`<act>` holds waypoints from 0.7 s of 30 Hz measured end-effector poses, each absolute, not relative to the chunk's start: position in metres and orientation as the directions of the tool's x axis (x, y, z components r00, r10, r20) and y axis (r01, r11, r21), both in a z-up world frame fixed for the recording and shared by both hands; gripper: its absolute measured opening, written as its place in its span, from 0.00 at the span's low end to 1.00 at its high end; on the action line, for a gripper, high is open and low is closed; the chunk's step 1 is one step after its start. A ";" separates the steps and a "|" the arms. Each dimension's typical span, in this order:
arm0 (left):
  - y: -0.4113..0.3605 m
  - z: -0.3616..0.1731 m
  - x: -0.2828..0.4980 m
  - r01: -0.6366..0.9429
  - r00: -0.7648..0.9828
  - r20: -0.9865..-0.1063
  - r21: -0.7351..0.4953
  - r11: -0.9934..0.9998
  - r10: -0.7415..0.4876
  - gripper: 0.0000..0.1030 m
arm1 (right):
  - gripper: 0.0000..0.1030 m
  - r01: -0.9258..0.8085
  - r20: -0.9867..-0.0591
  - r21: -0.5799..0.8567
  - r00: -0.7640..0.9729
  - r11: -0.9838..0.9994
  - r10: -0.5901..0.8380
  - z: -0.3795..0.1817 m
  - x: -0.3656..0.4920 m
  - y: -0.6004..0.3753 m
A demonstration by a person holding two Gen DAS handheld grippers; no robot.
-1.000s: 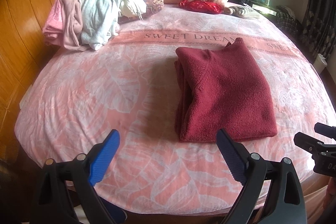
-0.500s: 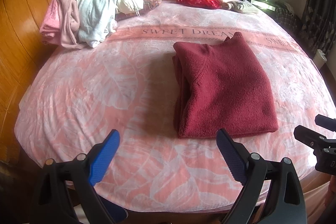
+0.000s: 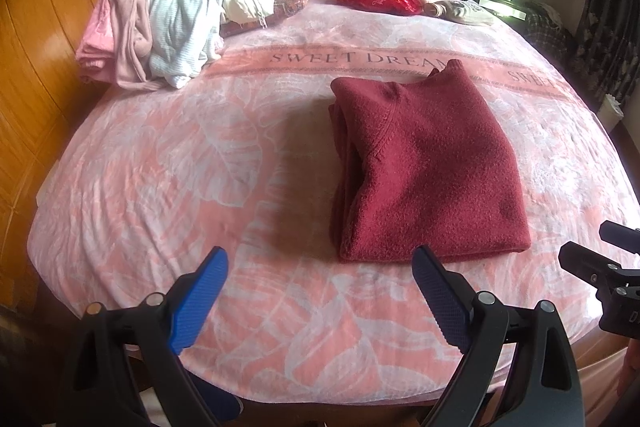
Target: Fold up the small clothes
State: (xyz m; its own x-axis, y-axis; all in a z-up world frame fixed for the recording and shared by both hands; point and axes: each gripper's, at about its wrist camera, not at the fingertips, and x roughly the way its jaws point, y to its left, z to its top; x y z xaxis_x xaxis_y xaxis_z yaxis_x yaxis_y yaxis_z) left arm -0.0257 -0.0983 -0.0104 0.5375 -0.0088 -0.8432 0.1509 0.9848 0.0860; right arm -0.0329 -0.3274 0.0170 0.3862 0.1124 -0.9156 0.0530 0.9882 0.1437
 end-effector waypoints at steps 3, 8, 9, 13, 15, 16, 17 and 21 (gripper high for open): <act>-0.098 -0.010 -0.025 0.153 0.539 -0.842 0.087 0.984 -0.009 0.91 | 0.90 0.053 -0.916 0.144 0.385 0.988 0.113 0.016 -0.033 -0.327; -0.100 -0.009 -0.026 0.155 0.545 -0.838 0.094 0.983 -0.006 0.91 | 0.90 0.054 -0.916 0.143 0.386 0.988 0.112 0.016 -0.033 -0.328; -0.100 -0.009 -0.026 0.156 0.545 -0.839 0.095 0.983 -0.006 0.91 | 0.90 0.053 -0.916 0.144 0.385 0.988 0.112 0.016 -0.033 -0.328; -0.100 -0.009 -0.027 0.154 0.545 -0.838 0.096 0.983 -0.004 0.91 | 0.90 0.055 -0.916 0.144 0.385 0.988 0.112 0.016 -0.033 -0.327; -0.100 -0.009 -0.027 0.153 0.546 -0.838 0.097 0.983 -0.002 0.91 | 0.90 0.055 -0.916 0.143 0.385 0.988 0.112 0.016 -0.033 -0.327; -0.100 -0.009 -0.027 0.154 0.547 -0.837 0.095 0.984 -0.005 0.91 | 0.90 0.054 -0.916 0.143 0.385 0.988 0.112 0.016 -0.033 -0.328; -0.100 -0.009 -0.027 0.155 0.545 -0.838 0.093 0.984 -0.006 0.91 | 0.90 0.055 -0.916 0.143 0.385 0.988 0.111 0.016 -0.033 -0.328; -0.100 -0.010 -0.027 0.156 0.539 -0.842 0.095 0.983 -0.004 0.91 | 0.90 0.055 -0.916 0.144 0.385 0.988 0.112 0.016 -0.033 -0.328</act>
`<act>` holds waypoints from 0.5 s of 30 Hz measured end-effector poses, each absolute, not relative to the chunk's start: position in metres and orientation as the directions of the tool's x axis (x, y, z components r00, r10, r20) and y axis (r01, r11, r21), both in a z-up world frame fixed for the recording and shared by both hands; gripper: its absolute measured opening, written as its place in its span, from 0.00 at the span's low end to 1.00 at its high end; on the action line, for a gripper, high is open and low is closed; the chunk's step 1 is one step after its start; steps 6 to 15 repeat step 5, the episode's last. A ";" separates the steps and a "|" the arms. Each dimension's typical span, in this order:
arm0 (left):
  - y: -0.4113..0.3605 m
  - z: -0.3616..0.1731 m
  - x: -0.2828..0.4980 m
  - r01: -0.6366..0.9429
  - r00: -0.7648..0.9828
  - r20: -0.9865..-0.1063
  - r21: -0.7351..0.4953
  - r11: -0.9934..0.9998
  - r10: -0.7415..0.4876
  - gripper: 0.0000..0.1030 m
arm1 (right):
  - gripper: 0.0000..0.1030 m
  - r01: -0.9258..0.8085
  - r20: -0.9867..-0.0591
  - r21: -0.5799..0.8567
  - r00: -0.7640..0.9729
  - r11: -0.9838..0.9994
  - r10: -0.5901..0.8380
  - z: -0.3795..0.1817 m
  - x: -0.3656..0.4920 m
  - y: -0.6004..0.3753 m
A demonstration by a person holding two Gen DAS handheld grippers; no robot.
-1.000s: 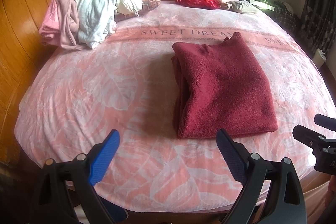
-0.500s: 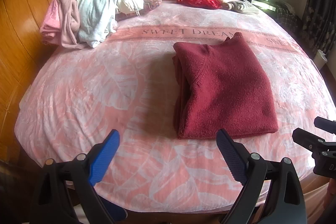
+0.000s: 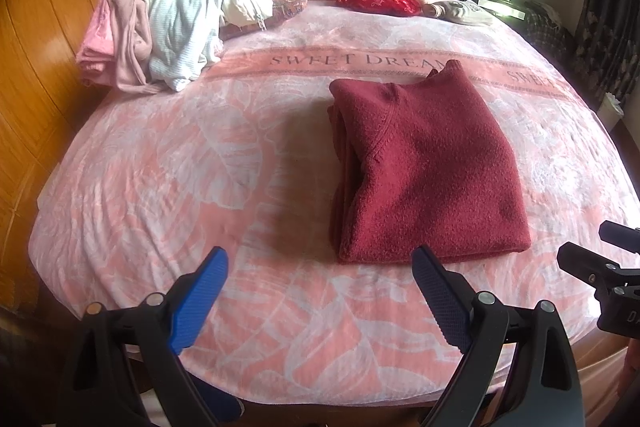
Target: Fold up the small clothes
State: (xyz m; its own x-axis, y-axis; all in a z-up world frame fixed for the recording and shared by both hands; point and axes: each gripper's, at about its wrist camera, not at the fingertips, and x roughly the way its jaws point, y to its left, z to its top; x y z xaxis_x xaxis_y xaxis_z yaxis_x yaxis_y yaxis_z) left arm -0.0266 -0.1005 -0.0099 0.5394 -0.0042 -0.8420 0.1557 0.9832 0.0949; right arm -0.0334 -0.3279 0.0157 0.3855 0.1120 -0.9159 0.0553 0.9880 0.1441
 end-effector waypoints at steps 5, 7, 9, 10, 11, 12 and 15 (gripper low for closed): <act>-0.101 -0.010 -0.026 0.155 0.537 -0.843 0.092 0.984 -0.006 0.91 | 0.90 0.057 -0.915 0.143 0.389 0.988 0.110 0.014 -0.034 -0.329; -0.101 -0.010 -0.026 0.155 0.537 -0.843 0.092 0.984 -0.006 0.91 | 0.90 0.057 -0.915 0.143 0.389 0.988 0.110 0.014 -0.034 -0.329; -0.101 -0.010 -0.026 0.155 0.537 -0.843 0.092 0.984 -0.006 0.91 | 0.90 0.057 -0.915 0.143 0.389 0.988 0.110 0.014 -0.034 -0.329; -0.101 -0.010 -0.026 0.155 0.537 -0.843 0.092 0.984 -0.006 0.91 | 0.90 0.057 -0.915 0.143 0.389 0.988 0.110 0.014 -0.034 -0.329; -0.101 -0.010 -0.026 0.155 0.537 -0.843 0.092 0.984 -0.006 0.91 | 0.90 0.057 -0.915 0.143 0.389 0.988 0.110 0.014 -0.034 -0.329; -0.101 -0.010 -0.026 0.155 0.537 -0.843 0.092 0.984 -0.006 0.91 | 0.90 0.057 -0.915 0.143 0.389 0.988 0.110 0.014 -0.034 -0.329; -0.101 -0.010 -0.026 0.155 0.537 -0.843 0.092 0.984 -0.006 0.91 | 0.90 0.057 -0.915 0.143 0.389 0.988 0.110 0.014 -0.034 -0.329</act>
